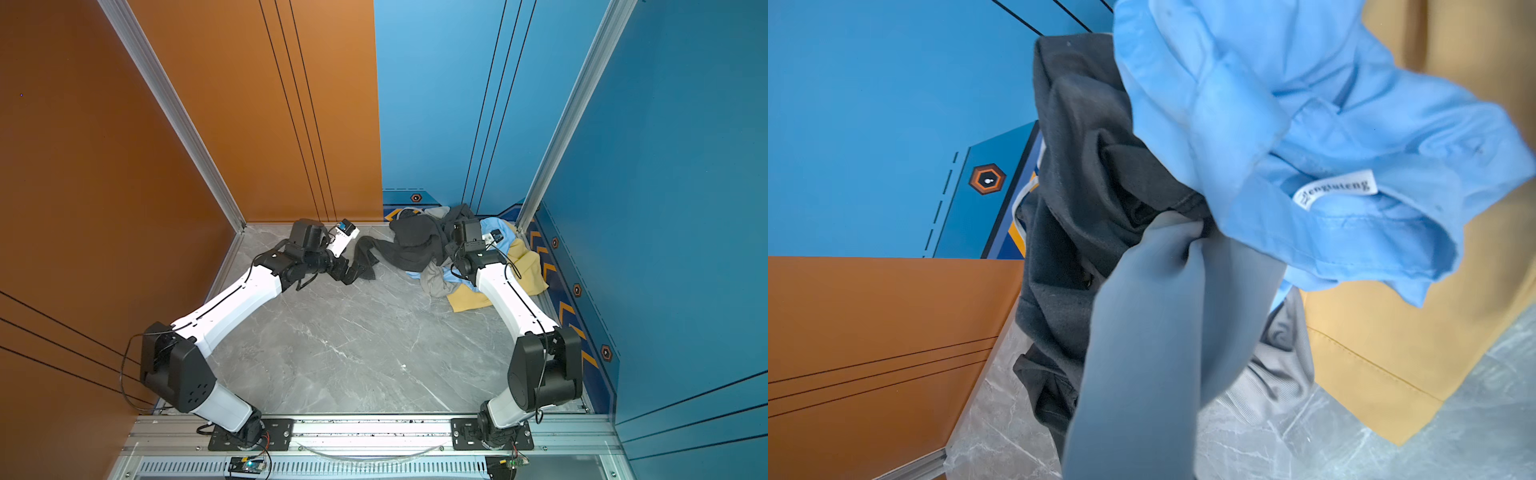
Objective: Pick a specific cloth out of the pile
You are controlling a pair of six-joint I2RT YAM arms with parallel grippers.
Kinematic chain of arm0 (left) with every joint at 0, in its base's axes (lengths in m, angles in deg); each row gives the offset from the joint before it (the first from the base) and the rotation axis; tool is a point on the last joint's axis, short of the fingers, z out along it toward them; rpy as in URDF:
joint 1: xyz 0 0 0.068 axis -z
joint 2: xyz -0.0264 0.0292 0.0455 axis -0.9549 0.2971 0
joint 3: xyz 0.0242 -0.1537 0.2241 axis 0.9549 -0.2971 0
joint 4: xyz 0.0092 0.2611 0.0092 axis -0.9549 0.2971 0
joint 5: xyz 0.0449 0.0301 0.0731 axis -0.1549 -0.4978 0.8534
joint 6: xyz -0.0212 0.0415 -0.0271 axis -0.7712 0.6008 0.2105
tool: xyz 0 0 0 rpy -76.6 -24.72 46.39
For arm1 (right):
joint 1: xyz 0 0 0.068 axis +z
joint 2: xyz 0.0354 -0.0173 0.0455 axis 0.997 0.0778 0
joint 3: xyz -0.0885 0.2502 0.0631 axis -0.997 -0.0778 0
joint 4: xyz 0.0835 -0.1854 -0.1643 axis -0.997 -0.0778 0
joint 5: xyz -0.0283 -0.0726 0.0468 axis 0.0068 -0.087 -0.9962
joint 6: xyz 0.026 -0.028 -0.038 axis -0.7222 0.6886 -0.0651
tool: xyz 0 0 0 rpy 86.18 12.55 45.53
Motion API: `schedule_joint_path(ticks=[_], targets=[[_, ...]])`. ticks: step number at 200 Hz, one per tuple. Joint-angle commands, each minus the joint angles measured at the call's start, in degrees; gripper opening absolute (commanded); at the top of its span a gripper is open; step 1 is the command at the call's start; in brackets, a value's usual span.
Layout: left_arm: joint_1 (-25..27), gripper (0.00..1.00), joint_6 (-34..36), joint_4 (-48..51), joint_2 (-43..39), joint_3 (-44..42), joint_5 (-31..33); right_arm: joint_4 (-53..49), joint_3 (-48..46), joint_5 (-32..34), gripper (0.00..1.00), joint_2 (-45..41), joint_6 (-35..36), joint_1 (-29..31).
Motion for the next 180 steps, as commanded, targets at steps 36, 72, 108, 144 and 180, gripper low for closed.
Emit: schedule_joint_path(ticks=[36, 72, 108, 144, 180], targets=[[-0.58, 0.99, -2.75, -0.96, -0.74, 1.91, -2.29, -1.88, 16.31, 3.45, 0.0, -0.19, 15.22, -0.62], [-0.51, 1.0, -5.49, -2.6, 0.08, 2.93, -2.08, -1.97, 26.49, -1.12, 0.0, 2.03, 20.35, -3.56], [0.01, 0.99, -9.16, -7.47, 1.71, 4.39, -1.92, -0.95, 34.98, -4.64, 0.0, 3.23, 26.37, -4.96], [3.16, 0.98, -10.23, -9.56, 5.37, 8.25, -0.21, 1.02, 44.25, -10.35, 0.0, 7.17, 26.21, -5.34], [7.11, 0.98, -9.96, -12.29, 10.51, 13.58, 1.04, 2.22, 52.29, -14.44, 0.0, 9.68, 25.01, -4.95]])
